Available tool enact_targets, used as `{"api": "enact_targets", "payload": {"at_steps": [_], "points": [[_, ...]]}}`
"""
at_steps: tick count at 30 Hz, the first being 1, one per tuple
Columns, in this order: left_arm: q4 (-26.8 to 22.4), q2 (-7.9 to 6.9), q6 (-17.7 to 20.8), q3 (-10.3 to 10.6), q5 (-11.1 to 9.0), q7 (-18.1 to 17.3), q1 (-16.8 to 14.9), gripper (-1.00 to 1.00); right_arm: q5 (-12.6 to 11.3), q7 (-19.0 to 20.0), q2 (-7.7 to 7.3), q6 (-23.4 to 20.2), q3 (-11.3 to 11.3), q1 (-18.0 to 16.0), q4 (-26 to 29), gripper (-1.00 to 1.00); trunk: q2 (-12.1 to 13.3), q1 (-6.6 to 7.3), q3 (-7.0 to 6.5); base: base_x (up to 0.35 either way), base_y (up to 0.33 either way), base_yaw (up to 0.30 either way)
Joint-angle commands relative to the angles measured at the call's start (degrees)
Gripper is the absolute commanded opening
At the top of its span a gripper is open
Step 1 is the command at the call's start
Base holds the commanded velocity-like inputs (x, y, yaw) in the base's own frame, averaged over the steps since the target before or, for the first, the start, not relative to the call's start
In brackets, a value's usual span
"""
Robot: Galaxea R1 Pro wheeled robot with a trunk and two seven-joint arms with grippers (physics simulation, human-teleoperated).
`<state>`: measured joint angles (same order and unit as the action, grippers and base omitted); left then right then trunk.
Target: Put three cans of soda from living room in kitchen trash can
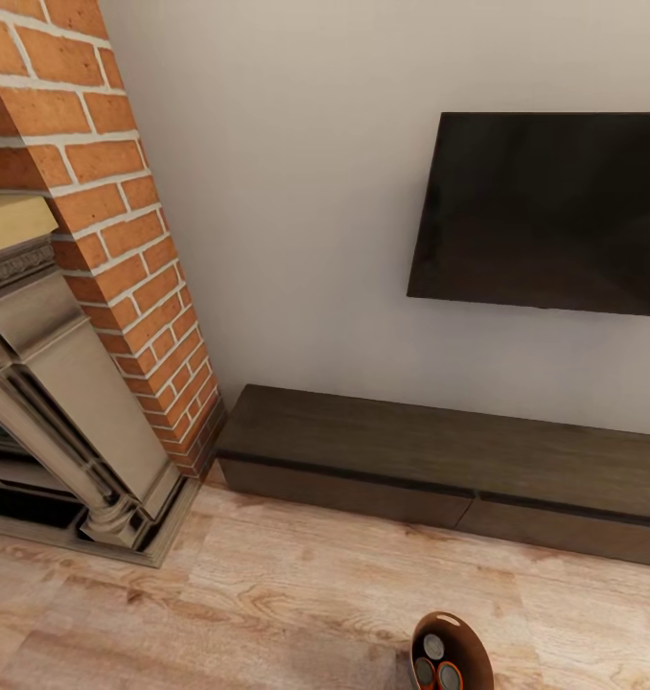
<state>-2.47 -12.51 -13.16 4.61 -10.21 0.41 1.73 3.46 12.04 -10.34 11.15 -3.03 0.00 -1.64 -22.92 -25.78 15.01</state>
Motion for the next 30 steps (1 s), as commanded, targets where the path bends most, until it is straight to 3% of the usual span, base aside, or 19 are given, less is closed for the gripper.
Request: {"api": "enact_targets", "payload": {"at_steps": [1, 8, 10, 12, 17, 30], "points": [[0.0, 0.02, 0.01, 0.03, 0.0, 0.01, 0.01, 1.0, -0.01, 0.0, 0.16, 0.0, -0.01, 0.0, 0.03, 1.0, 0.0, 0.0, 0.0, 0.0, 0.0, 0.0], [-0.43, 0.38, -0.26, 0.05, -0.11, -0.08, -0.08, 1.0, -0.1, 0.0, 0.65, 0.01, 0.02, 0.0, 0.23, 1.0, 0.0, 0.0, 0.0, 0.0, 0.0, 0.0], [-0.51, 1.11, -0.3, 0.08, -0.1, -0.17, -0.1, 1.0, -0.11, 0.0, 0.7, 0.01, -0.01, 0.0, 0.23, 1.0, 0.0, 0.0, 0.0, 0.0, 0.0, 0.0], [-0.51, 2.89, -0.37, 0.13, -0.03, -0.16, -0.12, 1.0, -0.11, 0.0, 0.76, 0.01, -0.02, 0.0, 0.25, 1.0, 0.0, 0.0, 0.0, 0.0, 0.0, 0.0], [-0.6, 4.5, -0.43, 0.1, -0.08, -0.15, -0.14, 1.0, -0.13, 0.0, 0.82, 0.01, -0.04, 0.0, 0.26, 1.0, 0.0, 0.0, 0.0, 0.0, 0.0, 0.0], [-0.61, 5.37, -0.46, 0.13, -0.06, -0.15, -0.15, 1.0, -0.13, 0.0, 0.84, 0.01, -0.04, 0.0, 0.24, 1.0, 0.0, 0.0, 0.0, 0.0, 0.0, 0.0]]}}
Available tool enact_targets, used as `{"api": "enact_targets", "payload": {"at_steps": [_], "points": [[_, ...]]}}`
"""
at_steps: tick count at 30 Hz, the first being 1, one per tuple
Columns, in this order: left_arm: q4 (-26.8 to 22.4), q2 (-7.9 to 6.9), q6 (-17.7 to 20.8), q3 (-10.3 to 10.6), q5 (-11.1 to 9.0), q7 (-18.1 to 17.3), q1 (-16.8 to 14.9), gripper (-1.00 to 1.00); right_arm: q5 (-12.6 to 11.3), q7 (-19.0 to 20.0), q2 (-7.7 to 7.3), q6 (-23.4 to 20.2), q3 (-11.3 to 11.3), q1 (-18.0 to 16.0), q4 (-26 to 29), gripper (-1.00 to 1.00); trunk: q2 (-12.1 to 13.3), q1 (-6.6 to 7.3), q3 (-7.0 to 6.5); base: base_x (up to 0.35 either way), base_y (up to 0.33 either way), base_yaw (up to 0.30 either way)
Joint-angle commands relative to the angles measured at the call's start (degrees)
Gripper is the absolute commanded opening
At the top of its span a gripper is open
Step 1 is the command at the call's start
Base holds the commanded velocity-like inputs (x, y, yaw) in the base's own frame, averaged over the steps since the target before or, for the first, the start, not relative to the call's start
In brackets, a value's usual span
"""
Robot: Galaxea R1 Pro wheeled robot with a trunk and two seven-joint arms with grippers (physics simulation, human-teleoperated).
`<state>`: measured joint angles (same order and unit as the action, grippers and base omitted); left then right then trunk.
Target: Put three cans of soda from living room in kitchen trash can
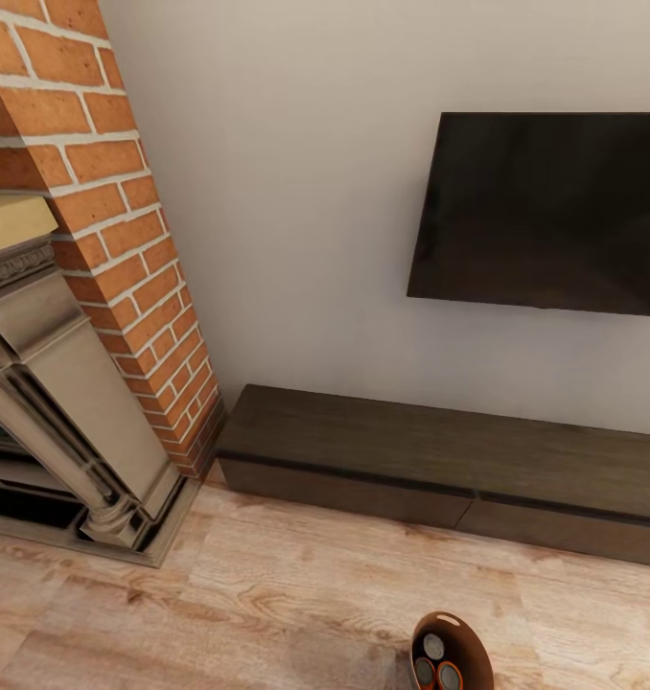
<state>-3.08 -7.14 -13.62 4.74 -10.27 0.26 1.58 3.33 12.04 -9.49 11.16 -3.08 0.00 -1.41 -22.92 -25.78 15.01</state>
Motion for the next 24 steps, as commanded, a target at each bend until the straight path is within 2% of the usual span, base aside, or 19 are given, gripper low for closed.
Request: {"api": "enact_targets", "payload": {"at_steps": [1, 24], "points": [[0.0, 0.0, 0.0, 0.0, 0.0, 0.0, 0.0, 1.0, 0.0, 0.0, 0.0, 0.0, 0.0, 0.0, 0.0, 1.0, 0.0, 0.0, 0.0, 0.0, 0.0, 0.0], [0.0, 0.09, 0.0, 0.0, -0.01, 0.0, 0.0, 1.0, 0.01, 0.0, 0.0, 0.0, 0.0, 0.0, 0.0, 1.0, 0.0, 0.0, 0.0, 0.0, 0.0, 0.0]]}}
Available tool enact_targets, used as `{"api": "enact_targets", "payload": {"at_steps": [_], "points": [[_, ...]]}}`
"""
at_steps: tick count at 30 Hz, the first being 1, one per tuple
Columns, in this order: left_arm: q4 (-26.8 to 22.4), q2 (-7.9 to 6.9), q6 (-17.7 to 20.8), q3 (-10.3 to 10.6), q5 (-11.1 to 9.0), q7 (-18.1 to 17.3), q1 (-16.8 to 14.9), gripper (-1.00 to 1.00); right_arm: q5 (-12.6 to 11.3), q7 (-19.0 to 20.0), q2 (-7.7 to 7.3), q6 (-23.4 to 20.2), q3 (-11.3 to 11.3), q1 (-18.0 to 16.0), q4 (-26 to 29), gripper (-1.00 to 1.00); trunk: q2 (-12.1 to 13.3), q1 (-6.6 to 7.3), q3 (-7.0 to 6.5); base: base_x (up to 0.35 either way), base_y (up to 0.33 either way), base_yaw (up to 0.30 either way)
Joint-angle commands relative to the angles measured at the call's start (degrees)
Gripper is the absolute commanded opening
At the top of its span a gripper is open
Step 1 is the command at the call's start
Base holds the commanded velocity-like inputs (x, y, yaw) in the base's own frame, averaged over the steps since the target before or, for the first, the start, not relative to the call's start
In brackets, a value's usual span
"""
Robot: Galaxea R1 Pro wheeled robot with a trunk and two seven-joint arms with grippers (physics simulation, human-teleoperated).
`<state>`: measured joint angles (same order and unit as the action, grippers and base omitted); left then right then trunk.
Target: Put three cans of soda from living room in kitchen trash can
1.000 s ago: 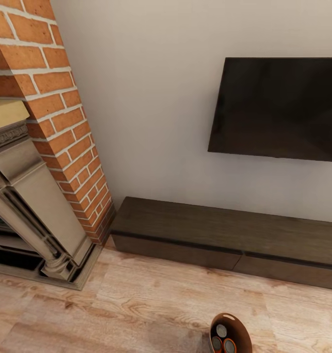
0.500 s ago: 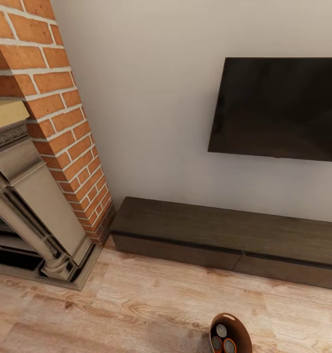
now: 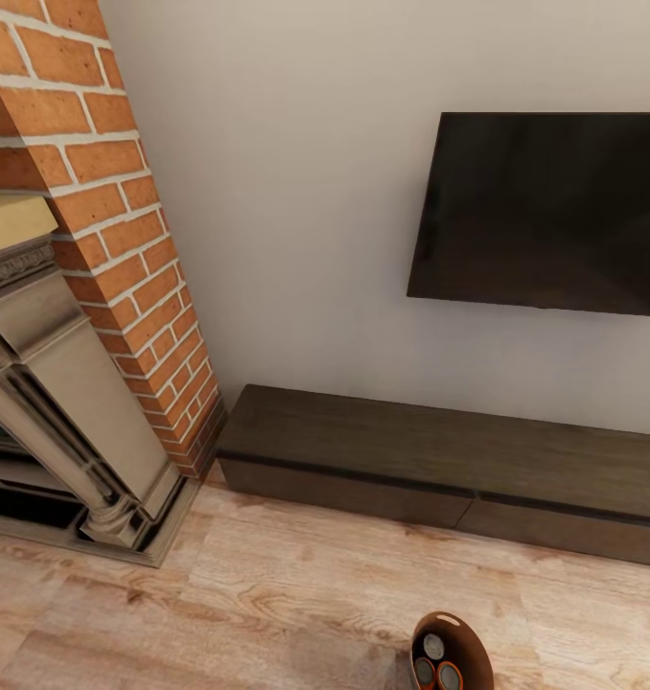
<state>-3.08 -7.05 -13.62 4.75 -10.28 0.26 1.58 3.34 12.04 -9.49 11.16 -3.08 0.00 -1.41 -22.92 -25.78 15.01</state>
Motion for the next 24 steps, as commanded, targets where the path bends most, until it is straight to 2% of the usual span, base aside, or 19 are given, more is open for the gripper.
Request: {"api": "enact_targets", "payload": {"at_steps": [1, 24], "points": [[0.0, 0.0, 0.0, 0.0, 0.0, 0.0, 0.0, 1.0, 0.0, 0.0, 0.0, 0.0, 0.0, 0.0, 0.0, 1.0, 0.0, 0.0, 0.0, 0.0, 0.0, 0.0], [0.0, -0.01, 0.0, 0.0, 0.0, 0.0, 0.0, 1.0, -0.02, 0.0, 0.0, 0.0, 0.0, 0.0, 0.0, 1.0, 0.0, 0.0, 0.0, 0.0, 0.0, 0.0]]}}
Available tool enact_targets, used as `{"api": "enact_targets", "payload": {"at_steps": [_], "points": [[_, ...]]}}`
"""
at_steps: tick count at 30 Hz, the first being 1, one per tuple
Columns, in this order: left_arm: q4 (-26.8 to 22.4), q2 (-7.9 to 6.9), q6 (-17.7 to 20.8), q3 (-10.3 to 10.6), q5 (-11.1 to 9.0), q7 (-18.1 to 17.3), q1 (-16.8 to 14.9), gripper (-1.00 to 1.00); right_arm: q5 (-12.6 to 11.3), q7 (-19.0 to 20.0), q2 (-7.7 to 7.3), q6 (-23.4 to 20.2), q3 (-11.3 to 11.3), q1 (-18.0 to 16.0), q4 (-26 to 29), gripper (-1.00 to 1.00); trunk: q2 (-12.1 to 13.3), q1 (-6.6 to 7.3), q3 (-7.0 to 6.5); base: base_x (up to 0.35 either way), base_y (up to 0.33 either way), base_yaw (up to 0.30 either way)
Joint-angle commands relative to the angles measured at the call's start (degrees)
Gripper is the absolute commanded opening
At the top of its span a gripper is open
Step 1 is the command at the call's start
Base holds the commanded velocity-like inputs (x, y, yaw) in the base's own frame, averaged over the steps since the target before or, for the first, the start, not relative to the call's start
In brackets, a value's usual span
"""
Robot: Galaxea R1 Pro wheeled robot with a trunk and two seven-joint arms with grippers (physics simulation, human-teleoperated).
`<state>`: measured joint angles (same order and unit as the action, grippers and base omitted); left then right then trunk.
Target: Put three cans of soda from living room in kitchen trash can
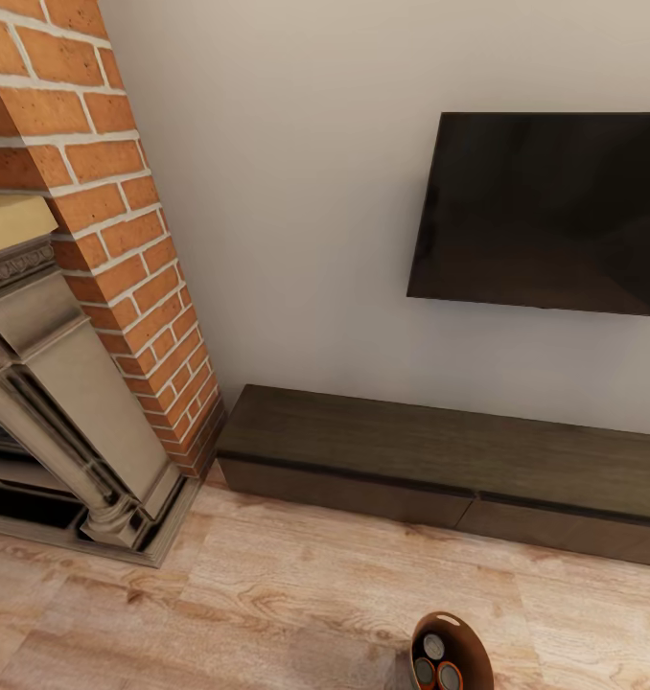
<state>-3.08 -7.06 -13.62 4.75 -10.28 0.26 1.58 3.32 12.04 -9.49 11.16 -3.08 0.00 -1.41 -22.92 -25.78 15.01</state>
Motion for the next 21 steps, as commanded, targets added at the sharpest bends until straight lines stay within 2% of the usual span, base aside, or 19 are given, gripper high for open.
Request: {"api": "enact_targets", "payload": {"at_steps": [1, 21], "points": [[0.0, 0.01, 0.0, 0.0, 0.0, 0.0, 0.0, 1.0, -0.01, 0.0, 0.0, 0.0, 0.0, 0.0, 0.0, 1.0, 0.0, 0.0, 0.0, 0.0, 0.0, 0.0], [0.0, 0.03, 0.0, 0.0, 0.0, 0.0, 0.0, 1.0, 0.02, 0.0, 0.0, 0.0, 0.0, 0.0, 0.0, 1.0, 0.0, 0.0, 0.0, 0.0, 0.0, 0.0]]}}
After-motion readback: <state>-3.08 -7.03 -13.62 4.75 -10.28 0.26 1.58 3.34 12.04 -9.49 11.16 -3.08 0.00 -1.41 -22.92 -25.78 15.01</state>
